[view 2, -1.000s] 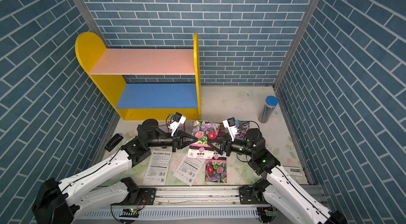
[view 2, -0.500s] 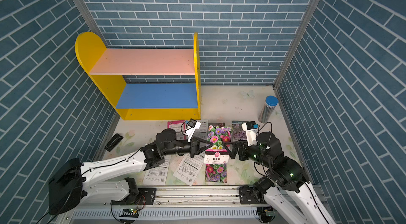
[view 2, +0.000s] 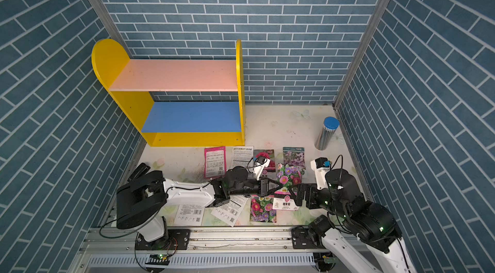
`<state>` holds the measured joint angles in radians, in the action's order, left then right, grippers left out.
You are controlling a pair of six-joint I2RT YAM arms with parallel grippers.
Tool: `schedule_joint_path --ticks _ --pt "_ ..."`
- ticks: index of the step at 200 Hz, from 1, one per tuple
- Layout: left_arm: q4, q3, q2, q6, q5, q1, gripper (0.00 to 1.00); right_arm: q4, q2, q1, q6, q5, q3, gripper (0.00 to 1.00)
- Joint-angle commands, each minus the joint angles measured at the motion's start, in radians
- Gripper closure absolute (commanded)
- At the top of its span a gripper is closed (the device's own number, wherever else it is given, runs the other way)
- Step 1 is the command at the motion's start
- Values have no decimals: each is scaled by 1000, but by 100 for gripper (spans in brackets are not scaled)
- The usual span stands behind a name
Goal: Take the seed bag off the shelf
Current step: Place the seed packet at the center of the board.
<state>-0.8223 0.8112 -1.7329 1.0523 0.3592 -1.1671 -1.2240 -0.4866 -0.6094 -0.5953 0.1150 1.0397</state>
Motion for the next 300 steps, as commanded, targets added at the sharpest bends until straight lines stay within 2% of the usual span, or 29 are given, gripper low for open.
schedule_joint_path --ticks 1,35,51,100,137,176,187,246,265,300 --pt "-63 58 -69 94 -11 -22 100 -68 17 1 13 -33 22 0" --pt "50 139 -148 131 -38 -59 100 -69 12 0 20 -34 15 0" --pt "107 170 -178 186 -52 -75 100 -75 8 1 25 -34 17 0" --pt "201 214 -256 284 -87 -93 100 -88 11 2 28 -62 16 0" --pt "341 268 -278 293 -142 -96 100 -91 19 1 29 -70 11 0" --pt "490 350 -290 232 -197 -100 100 -92 20 1 34 -73 17 0" --pt "528 372 -303 214 -213 -100 92 -94 20 2 34 -79 15 0" --pt "625 413 -326 186 -242 -99 74 -98 34 1 26 -103 45 0" --pt "675 428 -311 155 -261 -94 61 -86 37 1 26 -98 44 0" --pt "753 420 -255 79 -270 -63 58 26 57 1 68 -21 37 0"
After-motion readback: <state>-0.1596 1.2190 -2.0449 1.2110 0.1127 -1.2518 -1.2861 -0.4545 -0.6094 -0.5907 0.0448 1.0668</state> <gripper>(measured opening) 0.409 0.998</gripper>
